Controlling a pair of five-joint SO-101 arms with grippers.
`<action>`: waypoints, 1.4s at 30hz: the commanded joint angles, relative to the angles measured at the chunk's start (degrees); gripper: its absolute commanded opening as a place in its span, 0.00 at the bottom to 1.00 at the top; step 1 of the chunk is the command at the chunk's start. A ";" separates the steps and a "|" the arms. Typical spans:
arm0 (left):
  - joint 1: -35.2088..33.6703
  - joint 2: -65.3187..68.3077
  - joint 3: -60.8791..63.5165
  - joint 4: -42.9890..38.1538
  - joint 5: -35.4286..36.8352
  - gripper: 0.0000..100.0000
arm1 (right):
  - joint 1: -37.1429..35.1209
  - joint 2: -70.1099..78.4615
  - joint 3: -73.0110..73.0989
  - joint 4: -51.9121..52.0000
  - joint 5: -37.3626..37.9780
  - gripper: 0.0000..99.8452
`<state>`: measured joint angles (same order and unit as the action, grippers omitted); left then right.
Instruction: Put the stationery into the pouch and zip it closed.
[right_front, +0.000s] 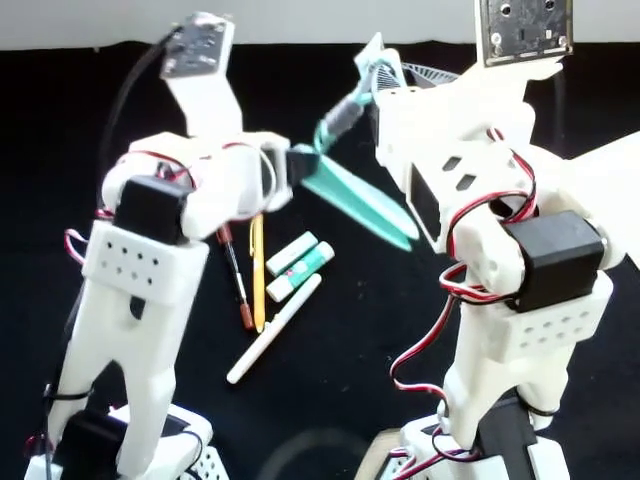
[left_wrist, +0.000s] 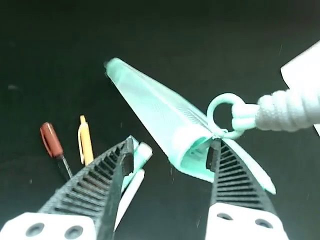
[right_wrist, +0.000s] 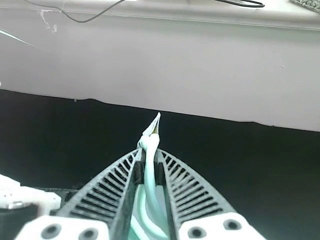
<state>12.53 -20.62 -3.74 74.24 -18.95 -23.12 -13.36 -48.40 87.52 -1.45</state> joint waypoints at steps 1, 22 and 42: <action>-2.24 1.01 -0.48 -1.41 -0.62 0.25 | 0.84 0.40 -2.07 0.04 0.70 0.01; -2.51 0.40 0.40 -5.54 -3.16 0.24 | 2.33 2.51 -2.15 0.13 2.11 0.01; 4.62 3.91 2.15 -9.23 -10.64 0.01 | 4.44 2.59 -1.98 1.54 2.02 0.01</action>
<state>16.57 -15.43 0.57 63.60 -29.93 -20.04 -10.55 -48.40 88.75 0.13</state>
